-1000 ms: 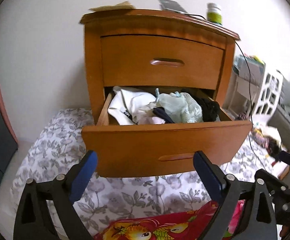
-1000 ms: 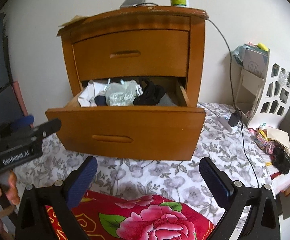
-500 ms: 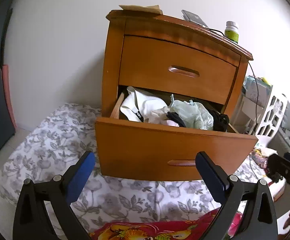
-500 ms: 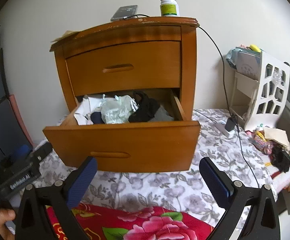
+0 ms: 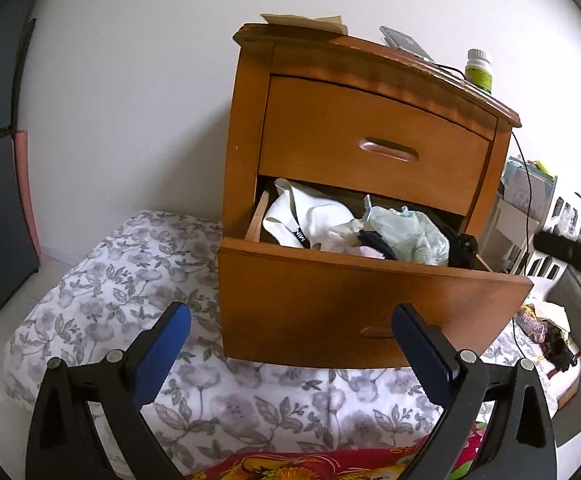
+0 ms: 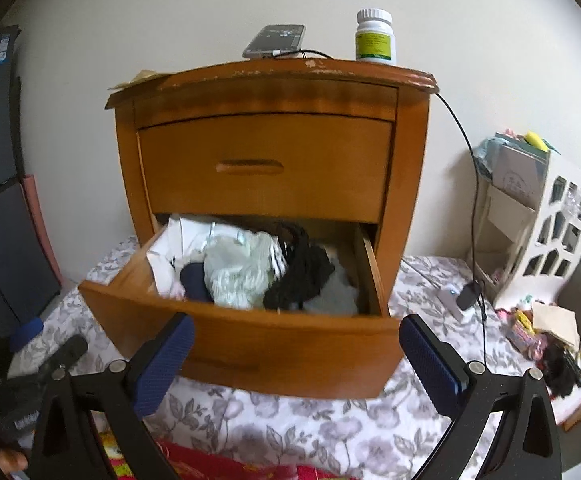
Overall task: Take underwear out of drawer
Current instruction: 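Move the right gripper toward the clothes in the open drawer, then grasp the black lace garment in the drawer with the right gripper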
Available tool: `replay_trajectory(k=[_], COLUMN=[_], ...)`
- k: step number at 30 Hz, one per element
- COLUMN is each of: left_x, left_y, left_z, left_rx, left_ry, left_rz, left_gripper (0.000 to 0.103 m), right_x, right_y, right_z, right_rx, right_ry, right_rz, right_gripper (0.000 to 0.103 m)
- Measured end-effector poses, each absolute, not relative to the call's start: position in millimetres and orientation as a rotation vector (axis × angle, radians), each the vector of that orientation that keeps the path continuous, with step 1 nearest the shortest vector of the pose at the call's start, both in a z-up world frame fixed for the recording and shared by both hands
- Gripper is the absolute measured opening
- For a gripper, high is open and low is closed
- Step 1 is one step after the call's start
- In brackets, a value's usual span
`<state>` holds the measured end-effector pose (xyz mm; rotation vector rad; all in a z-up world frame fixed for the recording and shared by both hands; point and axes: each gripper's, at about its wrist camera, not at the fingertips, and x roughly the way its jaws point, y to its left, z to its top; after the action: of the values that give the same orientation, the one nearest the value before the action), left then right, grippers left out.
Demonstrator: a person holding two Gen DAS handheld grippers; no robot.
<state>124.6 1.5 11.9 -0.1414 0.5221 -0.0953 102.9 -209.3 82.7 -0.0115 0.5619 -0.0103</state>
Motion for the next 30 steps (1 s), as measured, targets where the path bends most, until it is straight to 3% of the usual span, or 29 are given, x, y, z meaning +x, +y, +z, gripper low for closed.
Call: replay_trajectory(k=[11,16,30], left_x=[125,126,131], left_y=[-6,-10,-3], left_z=[5,1,-6], left_rx=[-0.056,-0.044,-0.09], left_ry=[0.543,0.561,0.596], left_rz=[-0.085,-0.108,-0.136], left_gripper=[0.1,0.1,0.1], right_x=[167,197,259], right_y=[-198,-213,-232], right_z=[126,135,82], right_rx=[-0.117,-0.018,0.019], right_ry=[0.617,0.687,0.882], right_rz=[0.103,0.115,0.031], right_gripper=[0.103,0.103,0.095])
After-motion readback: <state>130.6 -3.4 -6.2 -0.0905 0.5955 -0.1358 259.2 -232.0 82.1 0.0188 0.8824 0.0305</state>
